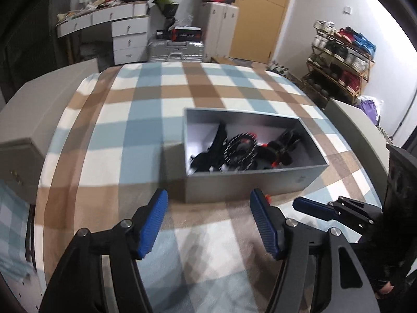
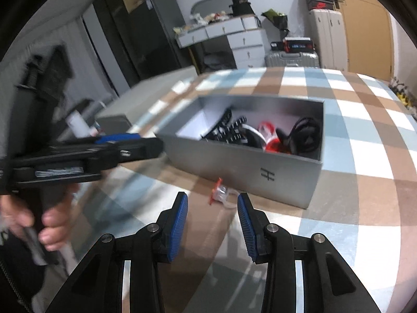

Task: Organize jewelry
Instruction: 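Grasp the small red clip with the right gripper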

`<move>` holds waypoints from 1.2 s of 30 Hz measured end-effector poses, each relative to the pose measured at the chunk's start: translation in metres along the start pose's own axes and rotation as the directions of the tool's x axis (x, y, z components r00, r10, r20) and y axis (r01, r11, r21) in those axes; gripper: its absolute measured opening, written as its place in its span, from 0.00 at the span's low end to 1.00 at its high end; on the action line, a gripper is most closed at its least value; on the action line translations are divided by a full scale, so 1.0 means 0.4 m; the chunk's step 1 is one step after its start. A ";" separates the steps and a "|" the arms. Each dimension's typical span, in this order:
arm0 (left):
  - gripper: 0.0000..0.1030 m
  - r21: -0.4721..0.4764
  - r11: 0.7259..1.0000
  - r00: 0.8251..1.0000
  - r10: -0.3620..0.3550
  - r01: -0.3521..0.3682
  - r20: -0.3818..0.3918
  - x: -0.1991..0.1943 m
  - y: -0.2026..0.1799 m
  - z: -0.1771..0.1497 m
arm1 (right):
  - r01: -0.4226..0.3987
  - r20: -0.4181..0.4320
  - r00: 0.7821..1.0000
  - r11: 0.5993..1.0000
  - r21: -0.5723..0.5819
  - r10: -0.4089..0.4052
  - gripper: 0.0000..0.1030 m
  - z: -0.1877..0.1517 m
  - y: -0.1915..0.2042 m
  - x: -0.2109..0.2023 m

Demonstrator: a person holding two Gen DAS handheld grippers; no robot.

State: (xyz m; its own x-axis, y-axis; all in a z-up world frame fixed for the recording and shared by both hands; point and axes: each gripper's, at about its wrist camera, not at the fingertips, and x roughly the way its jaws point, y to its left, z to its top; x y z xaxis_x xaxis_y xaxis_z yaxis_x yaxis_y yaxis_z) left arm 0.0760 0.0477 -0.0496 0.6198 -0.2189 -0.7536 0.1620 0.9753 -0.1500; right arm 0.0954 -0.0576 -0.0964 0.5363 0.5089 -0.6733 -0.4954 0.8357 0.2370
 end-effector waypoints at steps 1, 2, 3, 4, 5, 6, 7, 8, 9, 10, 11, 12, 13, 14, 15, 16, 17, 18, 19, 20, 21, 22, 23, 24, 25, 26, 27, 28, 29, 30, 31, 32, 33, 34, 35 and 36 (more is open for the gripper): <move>0.59 -0.009 1.000 1.000 0.001 -0.001 0.004 -0.003 0.003 -0.006 | 0.005 -0.021 1.000 1.000 -0.006 -0.005 0.38 0.001 0.005 0.015; 0.59 -0.012 1.000 1.000 -0.003 0.003 0.005 -0.007 0.003 -0.013 | 0.011 -0.038 0.999 1.000 -0.005 -0.012 0.37 0.005 0.007 0.028; 0.59 -0.012 1.000 1.000 -0.004 0.004 0.003 -0.007 0.003 -0.019 | 0.018 -0.044 0.999 1.000 -0.006 -0.018 0.36 0.006 0.008 0.035; 0.59 -0.010 1.000 1.000 -0.002 0.002 -0.001 -0.005 0.002 -0.021 | 0.034 -0.045 0.998 0.999 -0.013 -0.035 0.36 0.009 0.011 0.039; 0.59 -0.009 1.000 1.000 -0.001 0.001 -0.004 -0.006 0.002 -0.024 | 0.066 -0.043 0.997 0.997 -0.026 -0.067 0.36 0.013 0.014 0.043; 0.59 -0.007 1.000 1.000 -0.002 0.002 -0.004 -0.008 0.001 -0.027 | 0.080 -0.041 0.996 0.996 -0.035 -0.081 0.36 0.014 0.017 0.046; 0.59 -0.006 1.000 1.000 -0.004 0.004 -0.003 -0.010 0.001 -0.029 | 0.087 -0.046 0.995 0.995 -0.043 -0.089 0.36 0.017 0.019 0.052; 0.59 -0.006 1.000 1.000 -0.005 0.005 -0.003 -0.011 0.002 -0.030 | 0.087 -0.051 0.995 0.995 -0.044 -0.090 0.36 0.018 0.020 0.056; 0.59 -0.006 1.000 1.000 -0.007 0.007 -0.002 -0.012 0.003 -0.032 | 0.088 -0.059 0.994 0.995 -0.041 -0.091 0.36 0.021 0.019 0.063; 0.59 -0.005 1.000 1.000 -0.007 0.007 -0.003 -0.011 0.003 -0.031 | 0.091 -0.068 0.993 0.995 -0.037 -0.093 0.36 0.023 0.019 0.069; 0.59 -0.007 1.000 1.000 -0.007 0.007 -0.003 -0.010 0.004 -0.032 | 0.093 -0.074 0.993 0.995 -0.035 -0.095 0.32 0.023 0.019 0.073; 0.59 -0.009 1.000 1.000 -0.008 0.008 -0.003 -0.009 0.004 -0.032 | 0.098 -0.074 0.992 0.995 -0.037 -0.100 0.26 0.026 0.019 0.075; 0.59 -0.008 1.000 1.000 -0.011 0.011 -0.004 -0.008 0.004 -0.032 | 0.096 -0.073 0.992 0.994 -0.042 -0.099 0.25 0.027 0.020 0.076; 0.59 -0.007 1.000 1.000 -0.013 0.012 -0.006 -0.006 0.004 -0.032 | 0.087 -0.074 0.993 0.995 -0.048 -0.091 0.20 0.025 0.023 0.074; 0.59 -0.005 1.000 1.000 -0.009 0.009 -0.007 -0.005 0.003 -0.032 | 0.078 -0.080 0.993 0.995 -0.057 -0.082 0.16 0.023 0.028 0.074; 0.59 -0.002 1.000 1.000 -0.010 0.010 -0.008 -0.004 0.002 -0.031 | 0.081 -0.073 0.994 0.994 -0.072 -0.086 0.16 0.019 0.034 0.070; 0.59 0.000 1.000 1.000 -0.015 0.015 -0.007 -0.005 0.001 -0.031 | 0.076 -0.066 0.995 0.994 -0.080 -0.081 0.16 0.014 0.039 0.062; 0.59 0.006 1.000 1.000 -0.019 0.019 -0.005 -0.007 -0.002 -0.030 | 0.067 -0.053 0.996 0.995 -0.080 -0.071 0.16 0.012 0.042 0.055; 0.59 0.010 1.000 1.000 -0.019 0.019 -0.005 -0.008 -0.004 -0.030 | 0.062 -0.032 0.997 0.995 -0.077 -0.065 0.16 0.008 0.043 0.041; 0.59 0.018 1.000 1.000 -0.021 0.022 -0.007 -0.010 -0.007 -0.028 | 0.058 -0.018 0.998 0.996 -0.073 -0.060 0.16 0.007 0.044 0.028; 0.59 0.025 0.999 0.999 -0.032 0.032 -0.006 -0.013 -0.010 -0.026 | 0.048 -0.009 0.999 0.997 -0.069 -0.048 0.16 0.007 0.044 0.019; 0.59 0.029 0.999 0.999 -0.040 0.040 -0.002 -0.016 -0.012 -0.023 | 0.030 0.003 1.000 0.998 -0.060 -0.030 0.16 0.007 0.043 0.004; 0.59 0.035 0.998 0.999 -0.049 0.049 0.001 -0.019 -0.015 -0.018 | 0.020 0.017 1.000 0.999 -0.050 -0.019 0.16 0.009 0.040 -0.012; 0.59 0.042 0.998 0.999 -0.054 0.054 0.002 -0.022 -0.020 -0.012 | 0.007 0.026 1.000 0.999 -0.045 -0.006 0.16 0.014 0.038 -0.023; 0.59 0.051 0.997 0.998 -0.061 0.061 0.006 -0.026 -0.024 -0.005 | -0.002 0.034 0.999 0.999 -0.042 0.004 0.16 0.021 0.037 -0.031; 0.59 0.058 0.996 0.998 -0.068 0.068 0.010 -0.028 -0.028 0.001 | -0.003 0.043 0.999 0.999 -0.039 0.005 0.16 0.028 0.036 -0.040; 0.59 0.066 0.995 0.997 -0.078 0.077 0.015 -0.031 -0.032 0.011 | -0.003 0.054 0.999 0.999 -0.036 0.005 0.16 0.038 0.034 -0.048; 0.59 0.070 0.994 0.996 -0.084 0.083 0.019 -0.032 -0.035 0.022 | -0.010 0.062 0.998 0.999 -0.033 0.012 0.16 0.050 0.030 -0.056; 0.59 0.074 0.993 0.995 -0.096 0.094 0.023 -0.034 -0.038 0.033 | -0.011 0.075 0.997 1.000 -0.027 0.013 0.16 0.061 0.025 -0.065; 0.59 0.076 0.991 0.994 -0.110 0.108 0.021 -0.032 -0.040 0.042 | -0.009 0.080 0.997 1.000 -0.024 0.011 0.16 0.069 0.022 -0.069; 0.59 0.073 0.990 0.992 -0.122 0.120 0.020 -0.030 -0.040 0.053 | -0.005 0.089 0.996 1.000 -0.021 0.007 0.16 0.082 0.015 -0.074; 0.59 0.072 0.989 0.991 -0.129 0.128 0.020 -0.027 -0.041 0.061 | 0.002 0.100 0.995 1.000 -0.016 0.000 0.16 0.090 0.008 -0.078; 0.59 0.078 0.987 0.989 -0.144 0.143 0.014 -0.021 -0.044 0.071 | 0.007 0.108 0.994 1.000 -0.007 -0.006 0.16 0.101 -0.001 -0.081; 0.59 0.092 0.984 0.988 -0.155 0.153 0.011 -0.015 -0.050 0.083 | 0.006 0.110 0.994 1.000 0.002 -0.006 0.16 0.113 -0.010 -0.081; 0.59 0.104 0.984 0.989 -0.150 0.148 0.013 -0.011 -0.056 0.090 | 0.009 0.112 0.994 1.000 0.009 -0.010 0.16 0.122 -0.018 -0.079; 0.58 0.126 0.981 0.989 -0.148 0.145 0.012 -0.006 -0.066 0.098 | 0.016 0.111 0.994 1.000 0.015 -0.018 0.16 0.132 -0.028 -0.076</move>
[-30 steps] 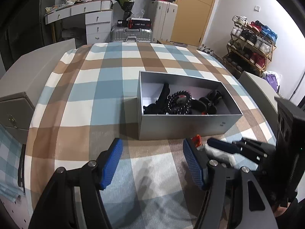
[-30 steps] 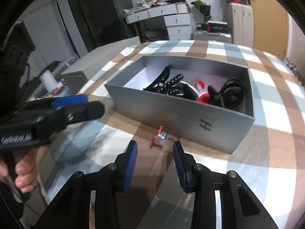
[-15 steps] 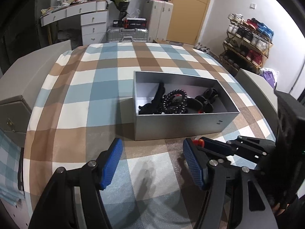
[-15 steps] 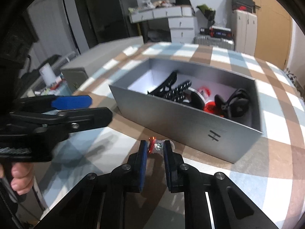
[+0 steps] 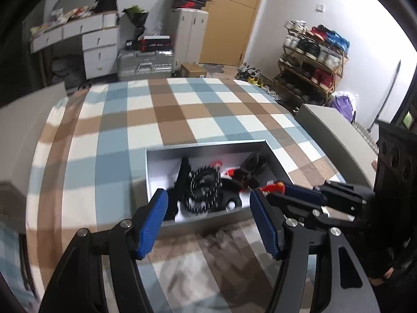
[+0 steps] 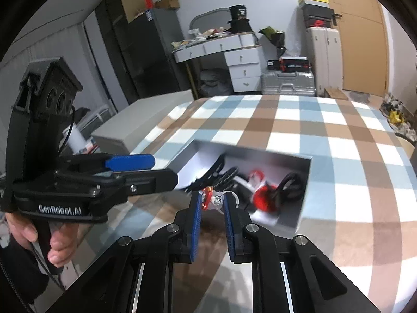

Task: Organize jewelry
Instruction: 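Grasp the small red clip with the right gripper, then drop the red clip into the silver box with the right gripper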

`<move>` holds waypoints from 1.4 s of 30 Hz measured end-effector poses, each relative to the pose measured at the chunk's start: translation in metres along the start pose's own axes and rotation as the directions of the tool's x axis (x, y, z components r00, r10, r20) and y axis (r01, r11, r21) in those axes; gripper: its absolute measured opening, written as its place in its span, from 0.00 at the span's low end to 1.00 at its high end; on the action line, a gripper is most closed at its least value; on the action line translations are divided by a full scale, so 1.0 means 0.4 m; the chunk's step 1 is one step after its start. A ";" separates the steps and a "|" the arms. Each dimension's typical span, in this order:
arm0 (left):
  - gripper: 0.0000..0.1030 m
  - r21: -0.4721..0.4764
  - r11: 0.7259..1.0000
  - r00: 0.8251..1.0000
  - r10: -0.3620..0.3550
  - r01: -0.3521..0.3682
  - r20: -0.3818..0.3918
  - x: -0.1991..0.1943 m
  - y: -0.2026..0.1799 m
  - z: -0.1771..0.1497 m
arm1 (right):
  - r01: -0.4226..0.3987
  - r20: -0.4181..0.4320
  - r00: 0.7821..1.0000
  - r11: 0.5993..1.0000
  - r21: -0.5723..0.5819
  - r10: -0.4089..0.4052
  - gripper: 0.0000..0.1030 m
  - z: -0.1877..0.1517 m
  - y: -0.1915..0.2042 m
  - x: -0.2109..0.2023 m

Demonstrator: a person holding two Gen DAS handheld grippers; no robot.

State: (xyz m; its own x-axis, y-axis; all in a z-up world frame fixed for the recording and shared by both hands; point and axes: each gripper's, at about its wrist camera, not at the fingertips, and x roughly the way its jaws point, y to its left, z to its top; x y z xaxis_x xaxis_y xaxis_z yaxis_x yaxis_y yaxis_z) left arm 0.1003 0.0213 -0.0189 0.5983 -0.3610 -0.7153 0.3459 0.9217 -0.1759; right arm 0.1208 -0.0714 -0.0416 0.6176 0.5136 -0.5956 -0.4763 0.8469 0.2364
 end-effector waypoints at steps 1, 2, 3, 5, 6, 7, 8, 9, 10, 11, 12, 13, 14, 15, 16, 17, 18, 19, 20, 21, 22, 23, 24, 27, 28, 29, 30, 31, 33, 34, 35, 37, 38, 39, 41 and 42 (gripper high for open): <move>0.54 0.016 1.000 1.000 -0.001 0.001 -0.002 0.006 -0.007 0.006 | 0.004 -0.001 1.000 1.000 0.004 -0.004 0.16 0.009 -0.009 0.006; 0.48 0.034 0.999 1.000 -0.002 0.002 -0.006 0.016 -0.014 0.012 | 0.004 0.000 1.000 1.000 0.007 -0.004 0.16 0.015 -0.016 0.011; 0.37 0.048 0.999 1.000 -0.003 0.004 -0.025 0.029 -0.020 0.017 | 0.007 -0.006 1.000 1.000 0.017 -0.007 0.16 0.025 -0.028 0.022; 0.23 0.046 0.999 0.998 -0.014 0.017 -0.065 0.062 -0.020 0.024 | 0.012 -0.019 1.000 0.999 0.030 -0.011 0.16 0.033 -0.045 0.036; 0.21 0.039 0.999 0.997 -0.022 0.025 -0.076 0.074 -0.016 0.027 | 0.022 -0.026 0.999 0.999 0.036 -0.021 0.16 0.039 -0.056 0.047; 0.21 0.033 0.999 0.996 -0.031 0.034 -0.080 0.084 -0.013 0.029 | 0.027 -0.031 0.999 0.999 0.036 -0.026 0.16 0.043 -0.061 0.054; 0.21 0.032 0.999 0.996 -0.031 0.034 -0.084 0.089 -0.011 0.032 | 0.028 -0.034 0.999 0.999 0.034 -0.027 0.16 0.046 -0.066 0.059; 0.21 0.030 0.999 0.996 -0.023 0.026 -0.085 0.096 -0.007 0.035 | 0.029 -0.036 0.999 0.999 0.036 -0.028 0.17 0.050 -0.075 0.066; 0.22 0.021 1.000 0.997 -0.017 0.018 -0.081 0.099 -0.002 0.038 | 0.028 -0.038 0.999 0.999 0.039 -0.027 0.17 0.052 -0.080 0.071; 0.22 0.012 1.000 0.997 -0.018 0.019 -0.078 0.100 0.001 0.039 | 0.022 -0.042 0.999 0.999 0.042 -0.020 0.17 0.055 -0.087 0.078; 0.22 -0.002 1.000 0.997 -0.010 0.010 -0.078 0.104 0.008 0.042 | 0.019 -0.046 0.999 0.999 0.044 -0.017 0.18 0.055 -0.091 0.083; 0.25 -0.011 1.000 0.997 -0.002 0.001 -0.079 0.106 0.012 0.045 | 0.018 -0.052 0.999 0.998 0.053 -0.015 0.18 0.057 -0.097 0.090; 0.29 -0.017 1.000 0.997 0.002 -0.003 -0.083 0.108 0.016 0.047 | 0.011 -0.052 0.999 0.998 0.059 -0.008 0.18 0.057 -0.101 0.092; 0.41 -0.020 1.000 0.997 0.002 -0.004 -0.081 0.109 0.019 0.048 | -0.007 -0.048 0.999 0.998 0.064 0.010 0.18 0.058 -0.104 0.094; 0.55 -0.026 1.000 0.997 0.005 -0.007 -0.072 0.107 0.021 0.048 | -0.017 -0.041 0.999 0.998 0.068 0.020 0.18 0.059 -0.107 0.094; 0.60 -0.036 0.999 0.998 0.007 -0.009 -0.055 0.103 0.024 0.048 | -0.021 -0.034 0.999 0.998 0.066 0.023 0.22 0.059 -0.107 0.092; 0.65 -0.044 0.999 0.999 0.008 -0.009 -0.039 0.096 0.026 0.048 | -0.025 -0.026 0.999 0.998 0.060 0.027 0.26 0.059 -0.106 0.089; 0.66 -0.050 0.999 0.999 0.017 -0.018 -0.027 0.092 0.027 0.049 | -0.021 -0.012 1.000 0.998 0.055 0.022 0.28 0.058 -0.104 0.082; 0.66 -0.054 0.998 0.999 0.032 -0.033 -0.009 0.083 0.026 0.050 | -0.017 -0.004 1.000 0.998 0.053 0.017 0.33 0.056 -0.102 0.076; 0.70 -0.052 0.998 0.999 0.035 -0.034 0.010 0.075 0.024 0.050 | -0.020 0.000 1.000 0.998 0.053 0.020 0.34 0.056 -0.101 0.073; 0.78 -0.049 0.998 0.999 0.032 -0.031 0.024 0.066 0.021 0.048 | -0.021 0.006 1.000 0.998 0.054 0.021 0.34 0.054 -0.100 0.067; 0.80 -0.051 0.998 0.999 0.037 -0.036 0.033 0.062 0.020 0.048 | -0.010 0.013 1.000 0.998 0.060 0.010 0.36 0.051 -0.100 0.057; 0.81 -0.053 0.998 0.998 0.046 -0.043 0.050 0.052 0.016 0.044 | -0.004 0.023 1.000 0.998 0.063 0.002 0.41 0.049 -0.100 0.048; 0.82 -0.046 0.997 0.996 0.063 -0.060 0.060 0.039 0.007 0.038 | -0.002 0.057 0.998 0.997 0.072 -0.002 0.49 0.043 -0.099 0.015; 0.82 -0.045 0.997 0.996 0.071 -0.068 0.059 0.035 0.004 0.035 | -0.002 0.073 0.997 0.997 0.075 -0.003 0.50 0.040 -0.097 0.000; 0.82 -0.048 0.996 0.995 0.077 -0.074 0.059 0.034 0.003 0.034 | 0.000 0.084 0.996 0.997 0.075 -0.007 0.53 0.038 -0.096 -0.011; 0.82 -0.051 0.995 0.995 0.085 -0.082 0.060 0.029 0.001 0.032 | 0.013 0.100 0.995 0.997 0.076 -0.021 0.58 0.034 -0.092 -0.028; 0.82 -0.052 0.995 0.994 0.092 -0.088 0.062 0.022 0.000 0.029 | 0.022 0.110 0.993 0.997 0.074 -0.030 0.60 0.033 -0.089 -0.038; 0.82 -0.062 0.993 0.992 0.102 -0.098 0.075 0.007 -0.001 0.025 | 0.040 0.131 0.990 0.997 0.061 -0.048 0.67 0.029 -0.078 -0.063; 0.82 -0.067 0.992 0.990 0.112 -0.107 0.081 0.002 -0.001 0.024 | 0.049 0.137 0.989 0.997 0.058 -0.056 0.70 0.028 -0.074 -0.072; 0.82 -0.073 0.991 0.988 0.123 -0.117 0.088 -0.007 -0.002 0.022 | 0.055 0.147 0.987 0.997 0.055 -0.063 0.73 0.027 -0.068 -0.084; 0.82 -0.086 0.987 0.984 0.144 -0.135 0.110 -0.024 -0.003 0.018 | 0.052 0.159 0.985 0.997 0.052 -0.059 0.74 0.026 -0.062 -0.101; 0.82 -0.090 0.986 0.981 0.150 -0.140 0.120 -0.031 -0.004 0.015 | 0.049 0.167 0.984 0.997 0.052 -0.057 0.75 0.025 -0.057 -0.110; 0.82 -0.095 0.984 0.977 0.164 -0.152 0.137 -0.041 -0.005 0.013 | 0.052 0.176 0.983 0.997 0.050 -0.060 0.79 0.025 -0.053 -0.116; 0.82 -0.103 0.978 0.964 0.199 -0.183 0.174 -0.058 -0.009 0.007 | 0.064 0.205 0.976 0.997 0.043 -0.072 0.86 0.022 -0.044 -0.134; 0.82 -0.107 0.974 0.955 0.220 -0.202 0.200 -0.069 -0.012 0.002 | 0.064 0.221 0.973 0.997 0.039 -0.071 0.89 0.019 -0.038 -0.141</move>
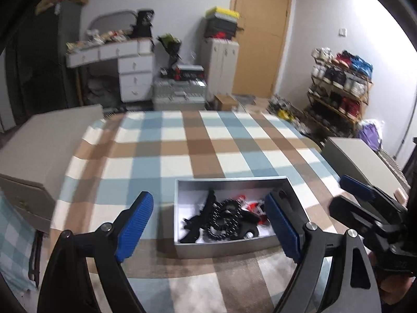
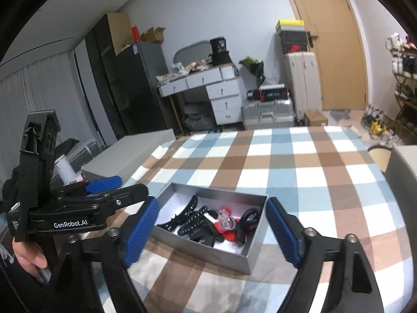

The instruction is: Organize jewelry

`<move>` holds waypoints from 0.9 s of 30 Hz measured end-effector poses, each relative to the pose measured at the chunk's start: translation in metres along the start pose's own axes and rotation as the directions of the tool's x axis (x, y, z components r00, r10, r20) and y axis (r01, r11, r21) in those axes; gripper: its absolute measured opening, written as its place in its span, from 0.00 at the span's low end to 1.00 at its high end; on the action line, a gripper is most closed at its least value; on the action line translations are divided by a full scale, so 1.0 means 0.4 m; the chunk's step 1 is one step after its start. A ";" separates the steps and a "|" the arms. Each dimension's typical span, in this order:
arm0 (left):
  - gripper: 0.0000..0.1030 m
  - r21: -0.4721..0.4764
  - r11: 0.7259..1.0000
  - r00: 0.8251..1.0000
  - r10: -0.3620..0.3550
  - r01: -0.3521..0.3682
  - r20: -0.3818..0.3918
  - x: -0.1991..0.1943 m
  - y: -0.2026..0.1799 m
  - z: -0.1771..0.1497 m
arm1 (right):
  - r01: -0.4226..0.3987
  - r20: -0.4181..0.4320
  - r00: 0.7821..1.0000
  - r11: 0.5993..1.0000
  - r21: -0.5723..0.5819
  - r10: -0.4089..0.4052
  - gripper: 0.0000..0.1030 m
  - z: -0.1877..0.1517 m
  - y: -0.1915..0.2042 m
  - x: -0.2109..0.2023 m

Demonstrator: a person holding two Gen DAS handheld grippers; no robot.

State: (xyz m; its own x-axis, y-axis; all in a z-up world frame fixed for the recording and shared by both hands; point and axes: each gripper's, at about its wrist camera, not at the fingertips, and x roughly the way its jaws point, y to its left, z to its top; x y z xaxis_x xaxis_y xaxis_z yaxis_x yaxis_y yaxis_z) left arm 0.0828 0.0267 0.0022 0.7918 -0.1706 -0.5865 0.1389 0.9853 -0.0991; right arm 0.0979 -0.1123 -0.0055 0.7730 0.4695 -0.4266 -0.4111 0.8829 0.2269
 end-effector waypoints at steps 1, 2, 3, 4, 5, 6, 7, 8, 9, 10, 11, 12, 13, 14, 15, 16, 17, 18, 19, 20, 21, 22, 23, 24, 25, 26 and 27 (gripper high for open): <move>0.82 0.003 1.000 0.999 0.022 -0.022 0.037 -0.012 0.000 -0.004 | -0.003 0.016 1.000 1.000 -0.003 0.003 0.90 -0.001 0.003 -0.008; 0.82 0.011 0.999 0.996 0.051 -0.052 0.077 -0.022 0.000 -0.010 | -0.004 0.038 0.999 1.000 -0.007 0.004 0.92 -0.004 0.007 -0.018; 0.82 0.015 0.996 0.990 0.089 -0.091 0.111 -0.029 -0.001 -0.017 | -0.003 0.055 0.998 1.000 -0.010 0.003 0.93 -0.007 0.009 -0.024; 0.82 0.017 0.990 0.980 0.135 -0.139 0.147 -0.035 0.000 -0.025 | 0.001 0.089 0.996 1.000 -0.021 0.001 0.95 -0.014 0.013 -0.034; 0.82 0.015 0.987 0.973 0.153 -0.158 0.176 -0.039 0.004 -0.032 | 0.008 0.130 0.992 0.999 -0.036 -0.003 0.98 -0.025 0.016 -0.043; 0.82 0.010 0.985 0.964 0.169 -0.175 0.205 -0.041 0.008 -0.042 | 0.016 0.152 0.988 0.999 -0.044 -0.009 1.00 -0.030 0.018 -0.049; 0.82 0.004 0.982 0.957 0.185 -0.190 0.224 -0.040 0.013 -0.052 | 0.032 0.187 0.982 0.998 -0.057 -0.021 1.00 -0.043 0.022 -0.054; 0.82 -0.004 0.980 0.952 0.195 -0.200 0.237 -0.038 0.019 -0.058 | 0.037 0.197 0.980 0.997 -0.063 -0.024 1.00 -0.048 0.023 -0.054; 0.82 -0.015 0.976 0.945 0.213 -0.216 0.249 -0.035 0.025 -0.067 | 0.051 0.205 0.978 0.996 -0.074 -0.035 1.00 -0.060 0.023 -0.050; 0.82 -0.026 0.971 0.937 0.235 -0.237 0.258 -0.032 0.032 -0.074 | 0.064 0.199 0.979 0.995 -0.076 -0.048 1.00 -0.062 0.021 -0.044; 0.82 -0.038 0.965 0.928 0.261 -0.261 0.266 -0.030 0.037 -0.083 | 0.076 0.187 0.980 0.994 -0.077 -0.061 1.00 -0.067 0.019 -0.037; 0.82 -0.046 0.963 0.925 0.267 -0.265 0.270 -0.026 0.043 -0.092 | 0.077 0.167 0.984 0.993 -0.085 -0.062 1.00 -0.072 0.018 -0.027; 0.82 -0.052 0.964 0.925 0.266 -0.262 0.272 -0.021 0.048 -0.099 | 0.074 0.147 0.987 0.992 -0.099 -0.059 1.00 -0.078 0.017 -0.017; 0.82 -0.057 0.963 0.924 0.270 -0.264 0.270 -0.015 0.053 -0.105 | 0.090 0.139 0.988 0.990 -0.109 -0.074 1.00 -0.084 0.016 -0.010; 0.82 -0.063 0.961 0.923 0.274 -0.268 0.269 -0.010 0.056 -0.111 | 0.095 0.136 0.988 0.988 -0.118 -0.079 1.00 -0.090 0.014 -0.010; 0.82 -0.066 0.961 0.923 0.275 -0.267 0.268 -0.005 0.060 -0.115 | 0.095 0.136 0.988 0.988 -0.124 -0.078 1.00 -0.092 0.014 -0.008; 0.82 -0.068 0.961 0.923 0.275 -0.267 0.269 -0.009 0.058 -0.120 | 0.101 0.142 0.986 0.987 -0.129 -0.083 1.00 -0.095 0.013 -0.008; 0.82 -0.073 0.961 0.921 0.278 -0.268 0.272 -0.010 0.059 -0.123 | 0.105 0.145 0.986 0.986 -0.131 -0.086 1.00 -0.099 0.012 -0.009; 0.82 -0.077 0.961 0.921 0.276 -0.265 0.275 -0.010 0.059 -0.125 | 0.110 0.149 0.985 0.985 -0.134 -0.090 1.00 -0.101 0.010 -0.009; 0.82 -0.077 0.962 0.922 0.275 -0.263 0.272 -0.012 0.057 -0.128 | 0.115 0.152 0.984 0.984 -0.134 -0.094 1.00 -0.102 0.008 -0.008; 0.82 -0.076 0.962 0.924 0.273 -0.262 0.267 -0.009 0.056 -0.129 | 0.123 0.157 0.982 0.983 -0.135 -0.102 1.00 -0.106 0.006 -0.009; 0.82 -0.070 0.964 0.927 0.266 -0.257 0.263 -0.009 0.052 -0.133 | 0.126 0.156 0.982 0.982 -0.138 -0.104 1.00 -0.110 0.006 -0.008; 0.82 -0.061 0.965 0.929 0.263 -0.256 0.259 -0.008 0.049 -0.136 | 0.122 0.150 0.984 0.982 -0.141 -0.100 1.00 -0.112 0.004 -0.004; 0.82 -0.054 0.963 0.928 0.269 -0.265 0.257 -0.008 0.044 -0.140 | 0.122 0.138 0.985 0.981 -0.148 -0.101 1.00 -0.118 0.004 0.004; 0.82 -0.048 0.964 0.929 0.266 -0.262 0.256 -0.009 0.041 -0.144 | 0.123 0.132 0.986 0.980 -0.155 -0.103 1.00 -0.123 0.003 0.010; 0.82 -0.044 0.966 0.932 0.256 -0.254 0.255 -0.009 0.039 -0.147 | 0.126 0.125 0.986 0.979 -0.161 -0.106 1.00 -0.127 0.004 0.014; 0.82 -0.045 0.967 0.932 0.252 -0.249 0.259 -0.012 0.039 -0.148 | 0.128 0.115 0.987 0.978 -0.164 -0.110 1.00 -0.129 0.002 0.019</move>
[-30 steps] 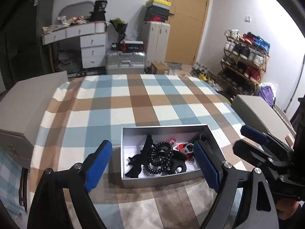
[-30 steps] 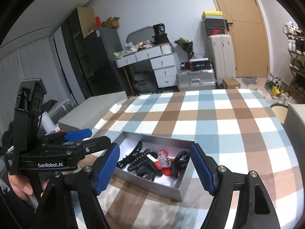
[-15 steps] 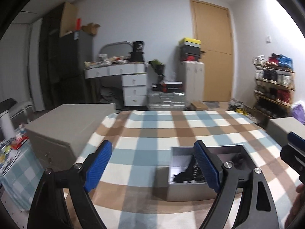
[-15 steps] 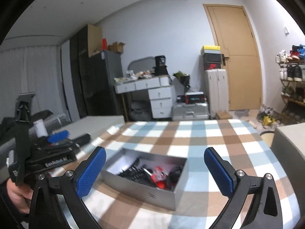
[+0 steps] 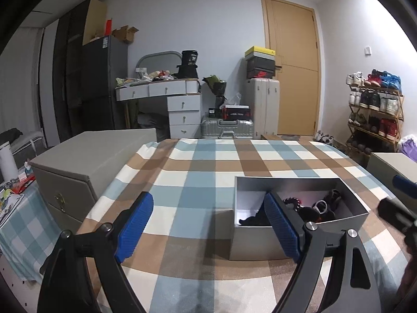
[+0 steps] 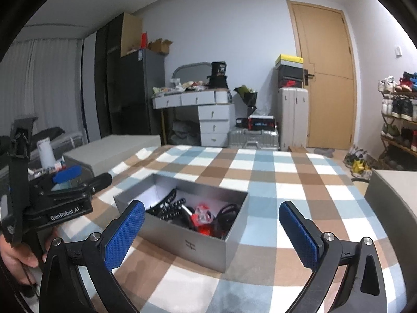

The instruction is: Organize jewelry

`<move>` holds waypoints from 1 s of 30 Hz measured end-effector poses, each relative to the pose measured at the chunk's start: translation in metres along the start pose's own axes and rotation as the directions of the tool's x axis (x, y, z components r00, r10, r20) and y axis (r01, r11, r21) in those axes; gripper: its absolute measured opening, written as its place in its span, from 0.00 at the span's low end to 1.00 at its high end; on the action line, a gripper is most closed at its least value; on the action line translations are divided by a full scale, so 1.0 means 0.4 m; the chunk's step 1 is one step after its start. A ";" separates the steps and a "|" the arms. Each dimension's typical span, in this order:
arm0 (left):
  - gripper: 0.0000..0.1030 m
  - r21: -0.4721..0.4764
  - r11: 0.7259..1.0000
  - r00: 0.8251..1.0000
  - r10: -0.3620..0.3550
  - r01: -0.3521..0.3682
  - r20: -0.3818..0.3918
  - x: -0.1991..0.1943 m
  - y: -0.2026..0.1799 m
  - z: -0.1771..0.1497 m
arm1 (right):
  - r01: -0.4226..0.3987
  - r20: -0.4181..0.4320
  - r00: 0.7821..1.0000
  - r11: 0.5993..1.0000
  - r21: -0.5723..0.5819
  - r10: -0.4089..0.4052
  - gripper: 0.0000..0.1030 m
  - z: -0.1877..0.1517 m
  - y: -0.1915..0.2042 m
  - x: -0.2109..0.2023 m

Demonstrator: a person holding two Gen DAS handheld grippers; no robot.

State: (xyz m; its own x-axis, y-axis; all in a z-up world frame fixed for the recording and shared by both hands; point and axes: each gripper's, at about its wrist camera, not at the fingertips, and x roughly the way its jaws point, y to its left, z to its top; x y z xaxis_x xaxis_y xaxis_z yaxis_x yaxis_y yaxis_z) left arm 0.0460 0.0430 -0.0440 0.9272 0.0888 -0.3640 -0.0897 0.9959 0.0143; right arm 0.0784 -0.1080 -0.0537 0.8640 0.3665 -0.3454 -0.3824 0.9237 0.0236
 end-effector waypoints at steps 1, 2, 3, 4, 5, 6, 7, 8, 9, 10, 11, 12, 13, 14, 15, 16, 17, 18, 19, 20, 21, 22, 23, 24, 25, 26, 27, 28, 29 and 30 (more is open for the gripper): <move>0.82 -0.008 1.000 1.000 -0.006 0.006 0.007 -0.003 0.002 0.002 | -0.001 0.000 1.000 1.000 0.004 0.001 1.00 0.001 -0.002 0.001; 0.82 -0.010 1.000 1.000 -0.006 0.006 0.006 -0.002 0.003 0.002 | -0.001 0.008 1.000 1.000 0.010 0.001 1.00 0.001 -0.004 -0.001; 0.82 -0.007 1.000 1.000 0.001 -0.001 0.001 -0.002 0.001 0.003 | -0.003 0.008 1.000 1.000 0.012 0.002 1.00 0.001 -0.005 -0.001; 0.82 -0.002 1.000 1.000 0.000 0.000 -0.002 0.000 -0.002 0.002 | -0.002 0.003 1.000 1.000 0.012 0.002 1.00 0.000 -0.006 0.001; 0.82 0.006 1.000 1.000 -0.006 0.006 -0.004 0.000 -0.007 0.001 | -0.001 0.000 1.000 1.000 0.012 0.001 1.00 0.000 -0.006 0.003; 0.82 0.016 1.000 1.000 -0.006 0.006 -0.003 0.000 -0.013 0.000 | 0.000 -0.004 1.000 1.000 0.009 0.000 1.00 0.000 -0.005 0.004; 0.84 0.029 1.000 1.000 -0.006 0.006 0.002 -0.004 -0.019 0.001 | 0.001 -0.006 1.000 1.000 0.007 -0.001 1.00 -0.001 -0.003 0.004; 0.85 0.036 0.999 1.000 -0.004 0.004 0.011 -0.005 -0.021 -0.001 | 0.002 -0.008 1.000 1.000 0.005 -0.002 1.00 -0.002 -0.002 0.004; 0.90 0.041 0.999 0.999 0.005 -0.007 0.033 -0.016 -0.025 -0.003 | 0.002 -0.009 1.000 1.000 0.003 -0.002 1.00 -0.001 0.000 0.005; 0.99 0.041 0.999 0.999 0.010 -0.012 0.052 -0.025 -0.026 -0.005 | 0.005 -0.009 1.000 1.000 0.002 -0.005 1.00 -0.001 0.000 0.004; 0.99 0.036 0.999 0.998 0.003 -0.006 0.069 -0.032 -0.024 -0.006 | 0.009 -0.009 1.000 1.000 0.002 -0.009 1.00 0.000 0.001 0.004; 0.99 0.026 1.000 0.997 -0.014 0.012 0.072 -0.033 -0.018 -0.005 | 0.012 -0.008 1.000 1.000 0.002 -0.012 1.00 0.000 0.001 0.005; 0.99 0.013 1.000 0.998 -0.022 0.021 0.065 -0.029 -0.010 -0.004 | 0.014 -0.006 1.000 1.000 0.000 -0.014 1.00 0.000 0.002 0.003; 0.99 -0.001 1.000 0.998 -0.014 0.014 0.059 -0.026 -0.005 -0.004 | 0.015 -0.003 1.000 1.000 -0.004 -0.015 1.00 0.000 0.004 0.001; 0.99 -0.013 1.000 0.998 0.011 -0.010 0.058 -0.024 -0.001 -0.003 | 0.016 -0.002 1.000 1.000 -0.006 -0.016 1.00 0.000 0.006 0.002; 0.99 -0.013 1.000 0.998 0.021 -0.020 0.063 -0.027 -0.002 -0.003 | 0.014 0.000 1.000 1.000 -0.010 -0.014 1.00 -0.001 0.008 0.000; 0.99 -0.010 1.000 0.998 0.012 -0.011 0.067 -0.029 -0.004 -0.003 | 0.015 0.003 1.000 1.000 -0.012 -0.015 1.00 -0.001 0.009 -0.002; 0.99 -0.006 1.000 0.998 0.005 -0.005 0.064 -0.029 -0.005 -0.002 | 0.017 0.005 1.000 1.000 -0.012 -0.016 1.00 0.000 0.008 -0.002; 0.99 -0.005 1.000 0.998 0.006 -0.006 0.064 -0.029 -0.006 -0.001 | 0.022 0.013 1.000 1.000 -0.011 -0.022 1.00 0.000 0.008 -0.006; 0.99 -0.006 1.000 0.998 0.006 -0.005 0.064 -0.029 -0.006 -0.001 | 0.026 0.020 0.999 1.000 -0.010 -0.025 1.00 -0.001 0.007 -0.010; 0.99 -0.007 1.000 0.998 0.005 -0.005 0.064 -0.030 -0.006 -0.001 | 0.025 0.024 0.999 1.000 -0.009 -0.025 1.00 -0.001 0.007 -0.013; 0.99 -0.005 1.000 0.998 0.006 -0.005 0.064 -0.028 -0.007 -0.002 | 0.026 0.031 0.999 1.000 -0.008 -0.025 1.00 -0.002 0.007 -0.017; 0.99 -0.005 1.000 0.998 0.005 -0.005 0.063 -0.028 -0.008 -0.002 | 0.026 0.032 0.999 1.000 -0.008 -0.026 1.00 -0.001 0.007 -0.017; 0.99 -0.004 1.000 0.998 0.004 -0.004 0.063 -0.028 -0.008 -0.001 | 0.024 0.034 0.999 1.000 -0.010 -0.023 1.00 0.000 0.008 -0.017; 0.99 -0.003 1.000 0.998 0.001 -0.001 0.062 -0.029 -0.008 -0.001 | 0.022 0.033 0.999 1.000 -0.014 -0.021 1.00 0.000 0.010 -0.017; 0.99 -0.002 1.000 0.998 0.000 0.000 0.063 -0.030 -0.008 -0.001 | 0.021 0.031 0.999 1.000 -0.016 -0.020 1.00 0.000 0.011 -0.016; 0.99 -0.002 1.000 0.998 -0.002 0.002 0.062 -0.028 -0.008 -0.001 | 0.021 0.028 0.999 1.000 -0.019 -0.021 1.00 0.000 0.011 -0.016; 0.99 -0.002 1.000 0.998 -0.002 0.002 0.062 -0.029 -0.009 0.000 | 0.021 0.026 0.999 1.000 -0.019 -0.020 1.00 0.000 0.012 -0.014; 0.99 -0.002 1.000 0.998 -0.001 0.002 0.062 -0.029 -0.010 0.000 | 0.021 0.025 0.999 1.000 -0.017 -0.020 1.00 0.000 0.011 -0.014; 0.99 -0.003 1.000 0.998 -0.001 0.001 0.062 -0.029 -0.010 0.000 | 0.021 0.025 0.999 1.000 -0.015 -0.020 1.00 0.000 0.010 -0.014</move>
State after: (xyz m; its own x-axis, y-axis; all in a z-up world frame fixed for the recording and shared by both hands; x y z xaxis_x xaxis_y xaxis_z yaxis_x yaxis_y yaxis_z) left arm 0.0357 0.0381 -0.0398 0.9482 0.0887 -0.3051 -0.0895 0.9959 0.0114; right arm 0.0721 -0.1065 -0.0515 0.8795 0.3505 -0.3220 -0.3696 0.9292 0.0021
